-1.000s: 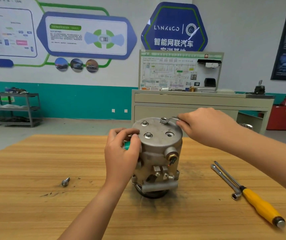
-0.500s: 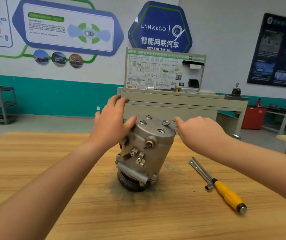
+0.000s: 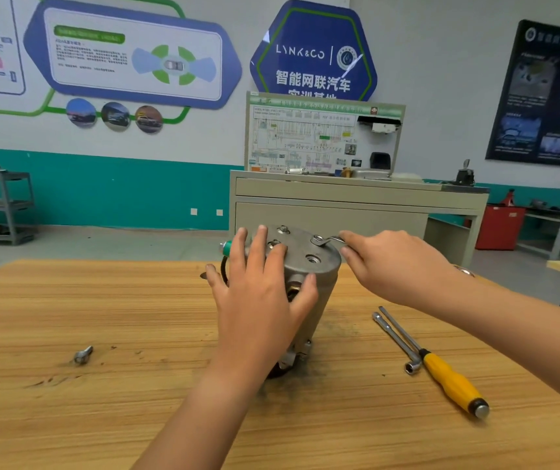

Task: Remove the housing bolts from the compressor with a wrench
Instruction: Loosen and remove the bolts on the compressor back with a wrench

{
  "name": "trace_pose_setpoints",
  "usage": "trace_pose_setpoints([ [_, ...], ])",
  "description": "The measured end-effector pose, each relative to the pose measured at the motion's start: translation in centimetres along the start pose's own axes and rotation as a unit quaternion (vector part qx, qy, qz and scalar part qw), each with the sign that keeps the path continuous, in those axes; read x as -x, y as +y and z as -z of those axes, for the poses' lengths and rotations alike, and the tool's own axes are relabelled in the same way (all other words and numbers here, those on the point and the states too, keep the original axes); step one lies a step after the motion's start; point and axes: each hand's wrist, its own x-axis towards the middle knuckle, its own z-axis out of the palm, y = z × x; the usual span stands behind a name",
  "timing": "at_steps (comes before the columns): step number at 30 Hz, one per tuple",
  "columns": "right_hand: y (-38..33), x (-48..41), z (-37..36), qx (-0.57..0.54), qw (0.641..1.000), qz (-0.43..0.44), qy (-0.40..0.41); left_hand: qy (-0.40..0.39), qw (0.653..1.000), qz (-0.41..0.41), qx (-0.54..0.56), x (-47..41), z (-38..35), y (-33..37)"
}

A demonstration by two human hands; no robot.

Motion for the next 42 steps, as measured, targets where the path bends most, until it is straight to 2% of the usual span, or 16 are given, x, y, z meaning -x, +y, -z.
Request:
trace_pose_setpoints([
  [4,0.1,0.3,0.1,-0.071,0.997,0.021,0.021,0.030,0.999,-0.019,0.041,0.5,0.2,-1.7],
  [6,0.3,0.2,0.3,-0.049,0.997,0.056,0.024,0.010,0.990,-0.021,0.138,0.0,0.6,-4.2],
  [9,0.6,-0.3,1.3,0.004,0.991,0.133,0.032,0.004,0.958,-0.014,0.285,-0.7,1.2,-7.3],
  [11,0.6,-0.7,1.7,0.023,0.977,0.205,0.057,0.044,0.937,0.019,0.345,-0.8,0.9,-8.1],
  [14,0.7,-1.4,1.8,0.041,0.951,0.292,0.091,0.045,0.890,0.128,0.435,-2.1,0.1,-7.9],
  [17,1.3,-2.5,1.1,0.072,0.933,0.331,0.118,0.058,0.866,0.172,0.466,-4.0,-0.4,-7.4],
  [21,1.6,-3.5,-0.3,0.051,0.953,0.264,0.138,0.051,0.862,0.152,0.481,-4.7,-1.0,-7.0],
  [25,1.5,-4.2,-1.2,-0.048,0.973,0.207,0.091,0.052,0.869,0.123,0.477,-4.6,-1.2,-6.6],
  [29,2.4,-4.3,-2.0,-0.030,0.982,0.176,0.060,0.058,0.868,0.127,0.477,-4.5,-1.6,-6.3],
  [33,2.8,-5.4,-1.5,0.073,0.978,0.190,0.040,0.071,0.871,0.120,0.471,-4.8,-1.7,-5.9],
  [35,2.7,-6.3,-0.8,0.166,0.959,0.230,0.014,0.066,0.871,0.120,0.471,-5.0,-1.8,-5.7],
  [37,2.2,-6.5,0.2,0.198,0.947,0.252,0.019,0.068,0.870,0.126,0.472,-5.1,-1.9,-5.8],
  [39,1.7,-6.1,0.8,0.121,0.966,0.205,0.099,0.078,0.867,0.133,0.473,-5.1,-1.9,-5.9],
  [41,1.2,-5.0,2.2,-0.040,0.977,0.097,0.186,0.096,0.863,0.143,0.476,-4.7,-2.0,-6.0],
  [42,0.9,-4.3,2.9,-0.107,0.974,0.048,0.191,0.107,0.861,0.147,0.475,-4.5,-2.0,-6.0],
])
